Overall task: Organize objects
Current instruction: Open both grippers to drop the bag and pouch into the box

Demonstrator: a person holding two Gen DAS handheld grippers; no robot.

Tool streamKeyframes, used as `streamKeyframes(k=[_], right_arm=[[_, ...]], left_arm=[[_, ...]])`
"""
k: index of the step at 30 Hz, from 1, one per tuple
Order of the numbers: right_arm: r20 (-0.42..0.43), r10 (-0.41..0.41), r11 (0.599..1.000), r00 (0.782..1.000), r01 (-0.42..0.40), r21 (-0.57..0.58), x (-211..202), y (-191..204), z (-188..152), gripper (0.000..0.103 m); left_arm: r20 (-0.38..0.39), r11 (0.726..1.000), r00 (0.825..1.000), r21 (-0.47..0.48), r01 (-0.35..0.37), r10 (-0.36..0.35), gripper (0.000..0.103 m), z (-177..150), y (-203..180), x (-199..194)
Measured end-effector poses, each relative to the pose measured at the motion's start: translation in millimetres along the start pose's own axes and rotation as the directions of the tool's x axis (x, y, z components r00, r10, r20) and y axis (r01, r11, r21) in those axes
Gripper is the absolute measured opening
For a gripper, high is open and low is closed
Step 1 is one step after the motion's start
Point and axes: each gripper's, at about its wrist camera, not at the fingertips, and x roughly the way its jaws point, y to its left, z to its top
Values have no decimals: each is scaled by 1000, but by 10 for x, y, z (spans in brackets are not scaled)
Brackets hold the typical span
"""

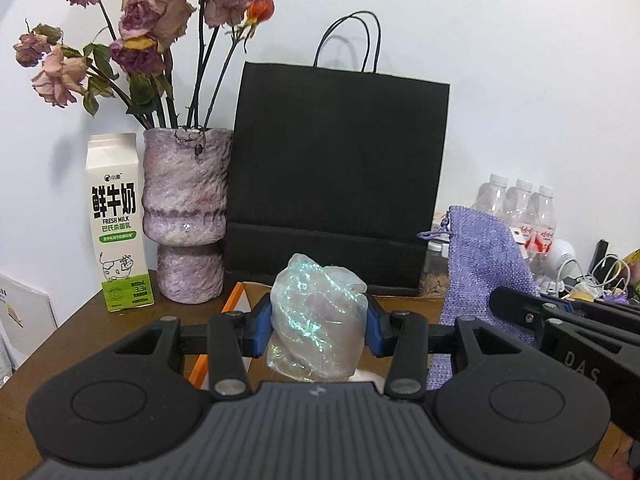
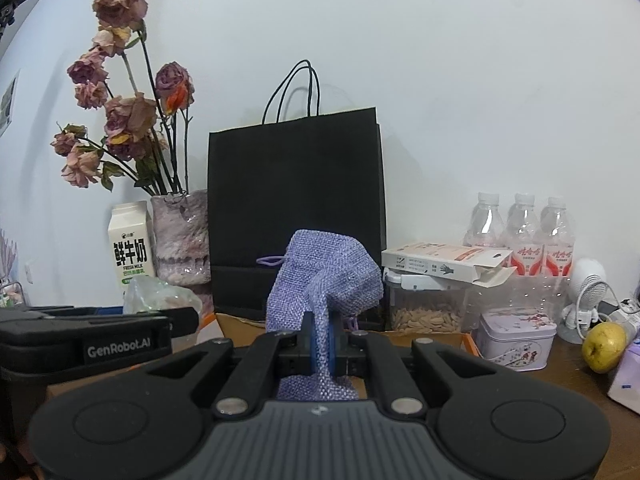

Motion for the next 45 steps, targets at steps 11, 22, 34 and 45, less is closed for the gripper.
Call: streamKeyframes(k=[11,22,34,45], right_arm=[[-95,-46,999,994,47,7,331,-127,-108,5],[-203,-81,996,976,88,22,487,-217,-231,74],[-206,-131,991,970,134,3,457,-195,-216,102],[-188,-133,991,973,133,-13,341,-141,-173,103]], left_arm=[[-39,1000,999,16,-7,8,46,-33,46,341],[20,1000,999,-5,-31,31,103,-29,107,365],[9,999,999,-18,-50,50,103,-46,132,391],[21,998,998,-26,-57,57,103,-88,141,295]])
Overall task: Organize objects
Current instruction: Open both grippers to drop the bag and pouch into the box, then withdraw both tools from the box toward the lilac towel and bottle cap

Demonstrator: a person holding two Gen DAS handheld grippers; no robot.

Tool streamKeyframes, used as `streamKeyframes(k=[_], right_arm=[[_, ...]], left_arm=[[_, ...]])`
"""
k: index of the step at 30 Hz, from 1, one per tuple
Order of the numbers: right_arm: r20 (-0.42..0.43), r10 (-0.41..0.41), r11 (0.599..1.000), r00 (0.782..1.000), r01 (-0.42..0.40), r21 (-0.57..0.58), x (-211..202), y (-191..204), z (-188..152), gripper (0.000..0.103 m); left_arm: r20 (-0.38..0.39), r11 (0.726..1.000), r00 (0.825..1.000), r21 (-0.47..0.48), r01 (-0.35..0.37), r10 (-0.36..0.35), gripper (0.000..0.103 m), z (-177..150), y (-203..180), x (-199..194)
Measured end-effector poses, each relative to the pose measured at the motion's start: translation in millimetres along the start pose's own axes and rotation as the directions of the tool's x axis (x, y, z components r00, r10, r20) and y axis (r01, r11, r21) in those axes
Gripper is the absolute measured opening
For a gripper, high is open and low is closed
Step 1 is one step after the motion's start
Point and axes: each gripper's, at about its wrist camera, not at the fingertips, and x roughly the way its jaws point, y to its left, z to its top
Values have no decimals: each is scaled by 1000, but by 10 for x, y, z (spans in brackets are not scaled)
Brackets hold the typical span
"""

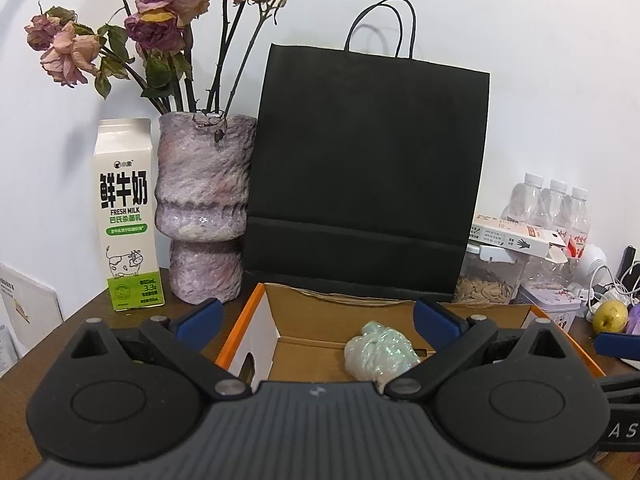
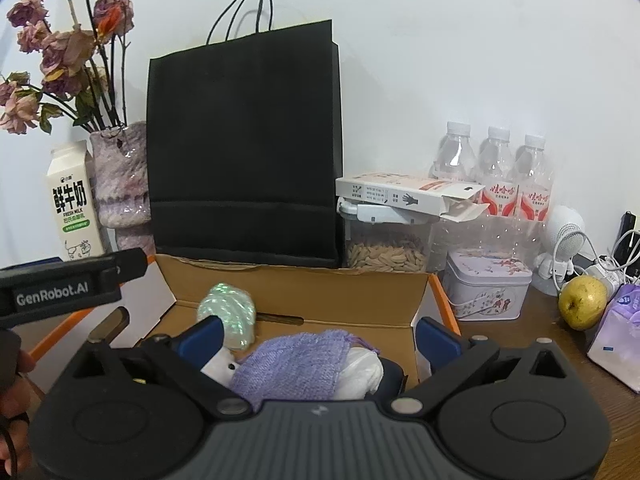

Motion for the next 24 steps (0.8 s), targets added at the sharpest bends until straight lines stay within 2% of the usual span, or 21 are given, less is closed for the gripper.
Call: streamKeyframes(k=[9,24], right_arm=[[28,-14,1000,1000,14,-5,-183,-4,-6,103],[77,-9,998,997,13,-57,-727,125,-133,103]], left_arm=[[9,1000,1000,-3,-3,3,103,-35,55,-191],[10,1000,1000,-14,2,-2,103,-122,152,-700]])
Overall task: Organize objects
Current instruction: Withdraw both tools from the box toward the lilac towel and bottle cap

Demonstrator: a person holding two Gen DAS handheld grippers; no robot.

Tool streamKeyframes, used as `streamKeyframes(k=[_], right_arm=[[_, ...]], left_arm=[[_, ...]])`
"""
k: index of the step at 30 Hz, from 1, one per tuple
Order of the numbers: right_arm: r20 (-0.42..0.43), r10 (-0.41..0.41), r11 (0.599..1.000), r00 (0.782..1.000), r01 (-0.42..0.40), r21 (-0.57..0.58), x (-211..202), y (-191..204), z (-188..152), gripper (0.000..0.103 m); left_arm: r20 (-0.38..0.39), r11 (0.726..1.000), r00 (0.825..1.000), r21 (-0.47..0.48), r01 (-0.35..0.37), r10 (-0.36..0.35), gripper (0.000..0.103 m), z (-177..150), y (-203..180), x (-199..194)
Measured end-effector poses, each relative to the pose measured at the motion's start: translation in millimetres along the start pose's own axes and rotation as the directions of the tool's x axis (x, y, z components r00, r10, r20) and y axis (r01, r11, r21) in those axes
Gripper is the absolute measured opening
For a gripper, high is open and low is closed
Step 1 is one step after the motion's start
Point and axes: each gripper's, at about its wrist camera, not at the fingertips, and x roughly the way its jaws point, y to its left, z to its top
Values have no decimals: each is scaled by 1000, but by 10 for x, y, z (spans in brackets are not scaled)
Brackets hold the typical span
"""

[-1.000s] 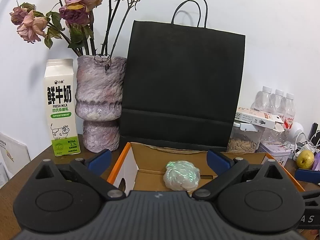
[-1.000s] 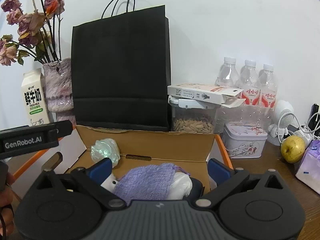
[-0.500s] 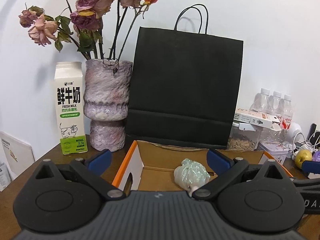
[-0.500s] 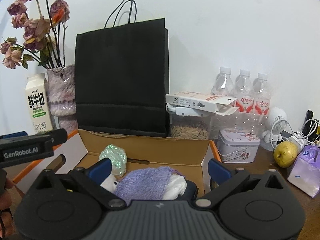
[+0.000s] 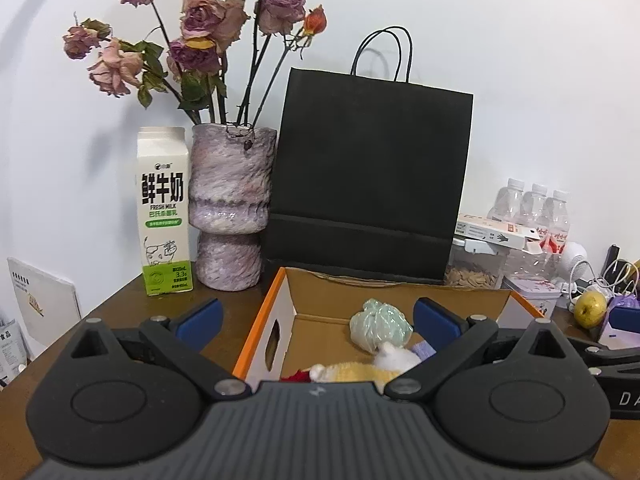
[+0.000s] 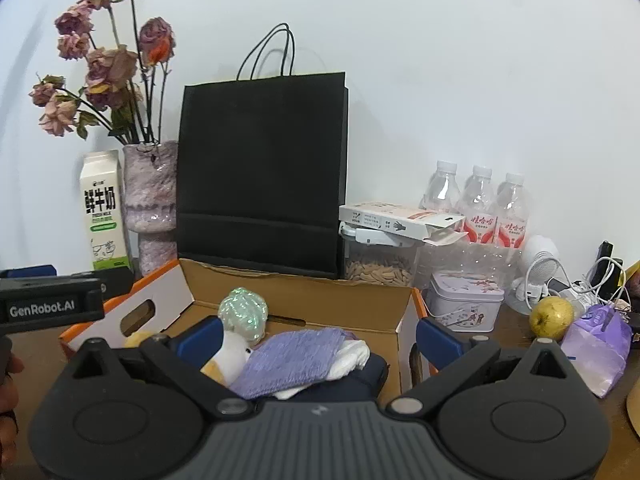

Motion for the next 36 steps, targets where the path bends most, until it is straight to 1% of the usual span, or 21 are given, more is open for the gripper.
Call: streamKeyframes(k=[8,16,19,27,32,36], right_arm=[[13,4,1000,1000,-4,-10,-352,40,-88,103],[33,18,1000,999,-17,-22,-765,111,-234,103],[54,17,1000,998,-16,-14,-957,137,-347,103],[47,33,999,998,-32,-20,-1308,194,-665,103],[34,38,999,999,-37,-18,-1465,208,-877,103],[9,23,999,1000,-23,-28,-1559,219,-1088,103]], left_arm=[[-10,1000,1000,-15,6,-6,103,-48,87,-347],[-18,1000,1000,9,19,-19,103,-156,132,-748],[-30,999,999,23,27,-26,103,-214,140,-876],[-47,998,998,43,44,-42,103,-390,186,-1207],[-75,997,996,54,51,-47,103,-552,227,-1346],[-102,997,994,50,55,-50,103,-658,293,-1424]])
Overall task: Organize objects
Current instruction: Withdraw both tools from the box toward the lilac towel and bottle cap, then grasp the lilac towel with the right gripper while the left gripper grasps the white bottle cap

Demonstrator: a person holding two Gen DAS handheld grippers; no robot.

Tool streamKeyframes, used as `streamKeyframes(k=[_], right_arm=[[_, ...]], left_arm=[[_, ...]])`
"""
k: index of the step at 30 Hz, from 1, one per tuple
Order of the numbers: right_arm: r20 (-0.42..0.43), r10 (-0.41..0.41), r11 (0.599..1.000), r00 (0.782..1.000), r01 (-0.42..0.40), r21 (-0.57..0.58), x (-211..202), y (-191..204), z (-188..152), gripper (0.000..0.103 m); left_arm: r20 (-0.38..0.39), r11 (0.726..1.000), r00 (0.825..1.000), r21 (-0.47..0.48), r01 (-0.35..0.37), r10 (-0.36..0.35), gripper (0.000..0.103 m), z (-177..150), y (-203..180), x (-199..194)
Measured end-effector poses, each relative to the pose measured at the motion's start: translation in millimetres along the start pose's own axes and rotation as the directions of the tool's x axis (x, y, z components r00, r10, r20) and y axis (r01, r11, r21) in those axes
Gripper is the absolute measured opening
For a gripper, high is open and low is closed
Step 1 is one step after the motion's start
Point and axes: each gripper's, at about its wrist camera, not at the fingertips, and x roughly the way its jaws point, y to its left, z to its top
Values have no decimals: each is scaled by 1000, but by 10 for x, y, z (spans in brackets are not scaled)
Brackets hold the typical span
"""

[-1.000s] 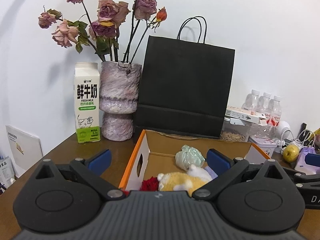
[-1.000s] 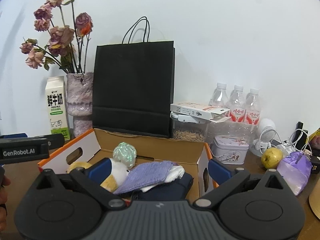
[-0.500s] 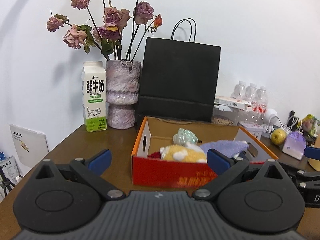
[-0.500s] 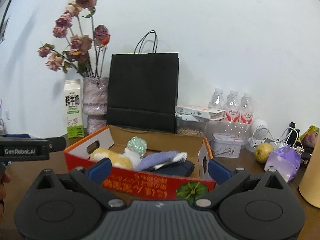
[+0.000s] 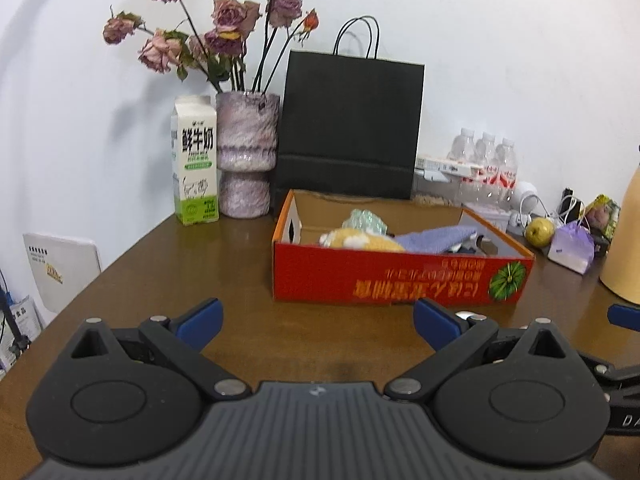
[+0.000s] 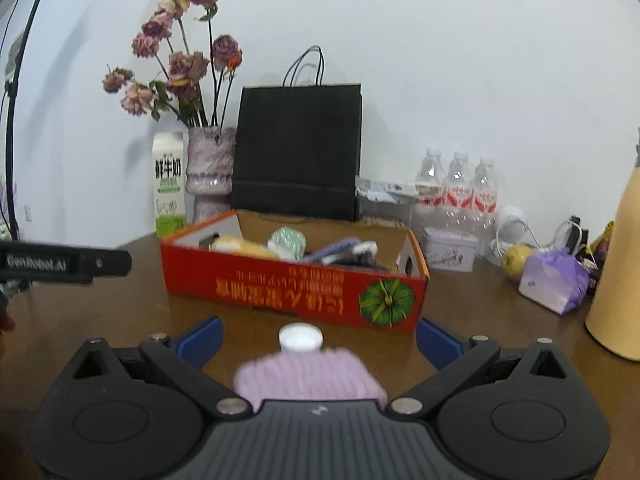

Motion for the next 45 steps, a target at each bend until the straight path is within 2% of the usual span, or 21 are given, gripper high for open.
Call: streamKeyframes(k=[4,8,13,18,24,27,29,30,32,33,36,37,45], right_arm=[[-40,-8,1000,999,8,-12,-46,7,-169,103],[-56,-3,1000,998,2,-8,-54,3,-191,103],[-142,53,999,988,-53,3,162,-2,-159,103],[-180,44,997,983,-53,-50,465,24,-91,103],[-311,65,994,948,-89,-64,878,9,-67,103],[-325,98,994,941,-107,-9,957,-58,-60,99],[-317,117,993,941,-117,19,953,-95,-61,87],[-308,116,993,944,-114,24,934,-106,-59,84],[-273,120,993,954,-116,32,872,-129,-43,70],[-251,118,993,961,-113,33,831,-140,-37,67],[-156,99,995,983,-95,36,671,-175,-26,39],[-132,93,995,987,-89,38,626,-190,-23,27],[-75,54,998,996,-50,47,396,-318,-56,23]], left_arm=[[-33,1000,999,-7,2,-2,103,-108,88,-33],[-46,1000,999,-18,1,-1,103,-170,154,-55],[-47,1000,999,-26,5,-6,103,-174,172,-61],[-50,999,999,-26,19,-21,103,-172,167,-67],[-52,999,998,-23,32,-33,103,-178,151,-70],[-56,999,998,-20,31,-32,103,-181,142,-61],[-60,999,998,-19,29,-30,103,-184,140,-50],[-63,999,998,-19,28,-29,103,-188,138,-42],[-70,1000,997,-16,26,-27,103,-199,135,-27],[-72,1000,997,-15,24,-26,103,-204,135,-19],[-81,1000,996,-16,21,-23,103,-218,136,4],[-85,1000,996,-17,21,-22,103,-220,138,13],[-108,1000,994,-5,9,-9,103,-255,117,72]])
